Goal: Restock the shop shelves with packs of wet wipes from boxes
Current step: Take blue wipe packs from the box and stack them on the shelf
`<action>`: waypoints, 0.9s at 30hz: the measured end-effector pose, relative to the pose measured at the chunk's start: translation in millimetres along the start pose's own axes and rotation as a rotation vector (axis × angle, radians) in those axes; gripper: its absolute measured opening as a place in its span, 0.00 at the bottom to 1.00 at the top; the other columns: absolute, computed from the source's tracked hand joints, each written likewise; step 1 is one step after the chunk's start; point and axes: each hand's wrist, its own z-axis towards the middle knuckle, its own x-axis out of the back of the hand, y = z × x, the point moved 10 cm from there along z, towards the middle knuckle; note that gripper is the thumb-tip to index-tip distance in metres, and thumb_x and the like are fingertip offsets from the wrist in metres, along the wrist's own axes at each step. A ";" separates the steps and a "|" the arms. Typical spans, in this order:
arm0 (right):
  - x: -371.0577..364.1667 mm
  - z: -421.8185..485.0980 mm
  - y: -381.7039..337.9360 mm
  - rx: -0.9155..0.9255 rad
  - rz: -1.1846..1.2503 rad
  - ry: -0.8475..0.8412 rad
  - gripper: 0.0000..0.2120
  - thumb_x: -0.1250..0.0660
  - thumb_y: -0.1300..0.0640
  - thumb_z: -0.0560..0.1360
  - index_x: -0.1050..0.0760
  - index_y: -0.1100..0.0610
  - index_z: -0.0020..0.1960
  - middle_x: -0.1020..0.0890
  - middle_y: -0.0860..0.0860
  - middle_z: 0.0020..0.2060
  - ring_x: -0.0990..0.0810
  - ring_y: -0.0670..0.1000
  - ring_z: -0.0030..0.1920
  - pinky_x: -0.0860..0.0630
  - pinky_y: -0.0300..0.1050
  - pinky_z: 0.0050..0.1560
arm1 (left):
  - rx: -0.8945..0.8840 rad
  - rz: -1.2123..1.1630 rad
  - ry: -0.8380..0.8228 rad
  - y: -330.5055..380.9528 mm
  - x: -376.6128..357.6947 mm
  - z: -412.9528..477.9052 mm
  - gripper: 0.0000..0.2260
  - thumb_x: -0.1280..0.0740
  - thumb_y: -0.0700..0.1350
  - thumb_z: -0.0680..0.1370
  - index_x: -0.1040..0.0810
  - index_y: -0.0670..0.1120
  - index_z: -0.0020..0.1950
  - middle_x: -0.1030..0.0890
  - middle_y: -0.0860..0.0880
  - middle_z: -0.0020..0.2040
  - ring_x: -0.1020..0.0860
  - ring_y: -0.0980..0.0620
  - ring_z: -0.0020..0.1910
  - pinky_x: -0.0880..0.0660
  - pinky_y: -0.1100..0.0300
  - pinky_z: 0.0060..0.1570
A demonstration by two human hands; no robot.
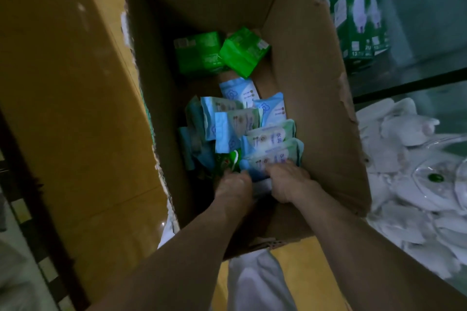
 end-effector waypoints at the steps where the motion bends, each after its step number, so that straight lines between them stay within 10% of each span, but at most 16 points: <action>1: -4.8 -1.3 6.6 -0.010 0.057 -0.035 0.22 0.35 0.56 0.75 0.33 0.50 0.68 0.29 0.55 0.64 0.29 0.57 0.63 0.28 0.50 0.61 | 0.001 0.047 0.003 -0.9 -3.6 0.7 0.18 0.36 0.47 0.79 0.30 0.44 0.67 0.27 0.41 0.65 0.33 0.42 0.67 0.35 0.50 0.65; 6: 27.3 -0.4 34.1 -0.022 0.360 0.196 0.07 0.35 0.56 0.74 0.25 0.51 0.52 0.23 0.52 0.55 0.24 0.55 0.56 0.27 0.44 0.56 | 0.007 0.026 0.031 -4.9 -9.3 2.1 0.15 0.36 0.47 0.78 0.25 0.46 0.64 0.28 0.43 0.64 0.31 0.43 0.65 0.32 0.52 0.63; 9: 56.8 -0.6 21.3 0.099 0.154 0.445 0.18 0.36 0.61 0.75 0.29 0.52 0.64 0.31 0.52 0.63 0.33 0.55 0.65 0.32 0.47 0.64 | 0.043 -0.138 0.059 -9.4 -2.3 0.3 0.17 0.33 0.52 0.77 0.24 0.44 0.62 0.24 0.42 0.61 0.25 0.43 0.61 0.28 0.55 0.57; 17: 46.7 17.8 16.1 0.127 -0.265 0.266 0.17 0.36 0.55 0.77 0.28 0.53 0.66 0.27 0.56 0.62 0.29 0.56 0.62 0.30 0.44 0.58 | 0.160 -0.305 0.037 -31.2 17.4 -15.8 0.20 0.32 0.47 0.76 0.25 0.38 0.63 0.24 0.39 0.62 0.25 0.42 0.61 0.27 0.55 0.56; 27: 101.6 -29.3 27.1 0.015 0.044 0.384 0.16 0.38 0.53 0.76 0.27 0.56 0.62 0.24 0.59 0.61 0.25 0.60 0.61 0.28 0.46 0.55 | 0.290 -0.535 0.241 -60.7 61.4 -55.6 0.13 0.34 0.45 0.76 0.23 0.38 0.56 0.20 0.40 0.53 0.21 0.42 0.49 0.23 0.56 0.45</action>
